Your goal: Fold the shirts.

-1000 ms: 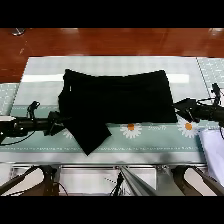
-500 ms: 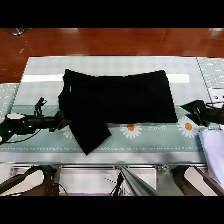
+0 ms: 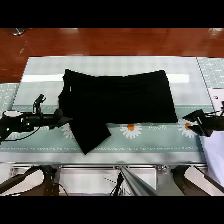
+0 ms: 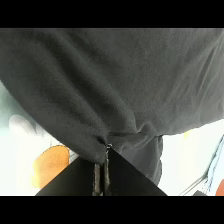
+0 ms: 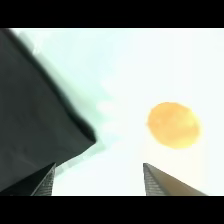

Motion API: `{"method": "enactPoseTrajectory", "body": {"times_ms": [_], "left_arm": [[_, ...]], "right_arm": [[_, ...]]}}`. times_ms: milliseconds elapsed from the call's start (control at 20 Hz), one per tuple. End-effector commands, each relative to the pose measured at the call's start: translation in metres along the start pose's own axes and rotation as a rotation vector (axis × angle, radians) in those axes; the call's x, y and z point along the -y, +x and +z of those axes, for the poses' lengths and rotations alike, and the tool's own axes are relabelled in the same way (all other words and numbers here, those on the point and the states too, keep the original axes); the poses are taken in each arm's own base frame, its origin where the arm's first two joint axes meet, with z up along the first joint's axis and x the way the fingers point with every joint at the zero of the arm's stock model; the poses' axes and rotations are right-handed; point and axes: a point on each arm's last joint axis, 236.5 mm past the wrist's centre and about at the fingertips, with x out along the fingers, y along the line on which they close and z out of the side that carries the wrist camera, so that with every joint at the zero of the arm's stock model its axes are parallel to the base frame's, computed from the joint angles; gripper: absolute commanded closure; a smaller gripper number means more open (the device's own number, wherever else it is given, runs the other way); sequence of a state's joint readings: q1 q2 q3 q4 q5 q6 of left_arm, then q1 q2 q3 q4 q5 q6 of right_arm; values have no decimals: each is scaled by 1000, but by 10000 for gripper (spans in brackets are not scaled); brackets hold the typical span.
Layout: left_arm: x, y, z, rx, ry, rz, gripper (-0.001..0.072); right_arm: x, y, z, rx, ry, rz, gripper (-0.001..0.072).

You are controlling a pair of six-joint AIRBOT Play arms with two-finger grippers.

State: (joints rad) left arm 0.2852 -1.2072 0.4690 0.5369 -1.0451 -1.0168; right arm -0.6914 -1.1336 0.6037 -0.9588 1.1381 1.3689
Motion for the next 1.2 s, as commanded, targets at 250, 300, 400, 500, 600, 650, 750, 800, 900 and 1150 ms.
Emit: {"method": "enactPoseTrajectory", "body": {"times_ms": [250,300,400,500,600,650,750,800,900,1150], "left_arm": [[-2,0,4,15,-32,8,686],[-2,0,4,15,-33,8,686],[-2,0,4,15,-33,8,686],[-2,0,4,15,-32,8,686],[1,-1,7,22,-30,1,686],[7,-5,13,29,-12,-8,686],[48,-27,41,87,48,-96,686],[87,-50,64,163,107,-180,686],[173,-120,112,390,251,-312,687],[376,-352,89,1066,751,-378,689]], "right_arm": [[-48,50,6,-117,-42,93,92],[-50,55,6,-128,-50,89,92],[-57,64,7,-139,-66,80,93],[-69,69,5,-156,-101,79,201],[-90,65,2,-177,-214,100,689],[-103,58,2,-190,-254,114,689],[-139,23,24,-150,-343,144,690],[-163,-4,42,-83,-402,154,690],[-234,-85,77,127,-555,211,690],[-357,-332,45,751,-908,284,690]]}}
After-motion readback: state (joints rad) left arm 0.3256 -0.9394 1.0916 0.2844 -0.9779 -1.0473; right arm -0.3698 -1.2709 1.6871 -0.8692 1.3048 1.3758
